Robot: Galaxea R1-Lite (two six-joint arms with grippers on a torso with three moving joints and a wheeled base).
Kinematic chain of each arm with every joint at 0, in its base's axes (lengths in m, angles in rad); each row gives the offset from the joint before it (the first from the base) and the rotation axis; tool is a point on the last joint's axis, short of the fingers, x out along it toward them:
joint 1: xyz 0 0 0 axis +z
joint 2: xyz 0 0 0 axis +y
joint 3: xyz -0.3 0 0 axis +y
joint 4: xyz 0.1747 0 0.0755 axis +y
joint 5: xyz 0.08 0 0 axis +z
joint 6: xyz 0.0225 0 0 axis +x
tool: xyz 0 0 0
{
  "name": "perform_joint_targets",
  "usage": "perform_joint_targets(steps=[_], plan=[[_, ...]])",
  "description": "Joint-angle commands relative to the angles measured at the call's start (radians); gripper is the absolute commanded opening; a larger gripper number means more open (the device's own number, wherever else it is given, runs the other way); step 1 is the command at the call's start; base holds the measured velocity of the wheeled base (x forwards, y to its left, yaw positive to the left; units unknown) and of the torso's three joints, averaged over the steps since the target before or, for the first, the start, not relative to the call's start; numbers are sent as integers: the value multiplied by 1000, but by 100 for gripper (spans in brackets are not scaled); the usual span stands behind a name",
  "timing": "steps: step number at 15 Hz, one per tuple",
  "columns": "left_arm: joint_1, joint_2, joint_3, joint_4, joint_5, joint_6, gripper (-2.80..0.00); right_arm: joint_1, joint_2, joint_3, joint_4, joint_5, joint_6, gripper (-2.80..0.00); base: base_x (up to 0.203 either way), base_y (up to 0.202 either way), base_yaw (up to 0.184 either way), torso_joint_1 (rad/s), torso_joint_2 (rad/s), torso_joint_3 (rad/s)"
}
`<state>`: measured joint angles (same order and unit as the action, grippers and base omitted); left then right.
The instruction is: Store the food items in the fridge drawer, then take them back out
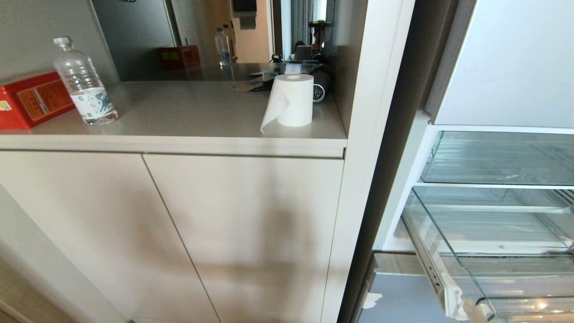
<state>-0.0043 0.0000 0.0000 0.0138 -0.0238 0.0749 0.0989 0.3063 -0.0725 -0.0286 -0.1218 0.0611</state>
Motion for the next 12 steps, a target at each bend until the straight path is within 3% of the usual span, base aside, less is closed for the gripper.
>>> perform_joint_targets(steps=[1, 4, 6, 8, 12], plan=[[0, 2, 0, 0, 1, 0, -280, 1, -33, 54, -44, 32, 18, -280, 0, 0, 0, 0, 0, 0], [0, 2, 0, 0, 1, 0, -280, -89, -80, 68, -34, 144, -74, -280, 0, 0, 0, 0, 0, 0], [0, 2, 0, 0, 1, 0, -280, -93, -222, 69, -29, 170, -124, -280, 0, 0, 0, 0, 0, 0], [0, 2, 0, 0, 1, -6, -280, -95, -310, 70, 9, 171, -175, -280, 0, 0, 0, 0, 0, 0], [0, 2, 0, -5, 10, -50, -280, -96, -306, 72, 36, 148, -186, -280, 0, 0, 0, 0, 0, 0]])
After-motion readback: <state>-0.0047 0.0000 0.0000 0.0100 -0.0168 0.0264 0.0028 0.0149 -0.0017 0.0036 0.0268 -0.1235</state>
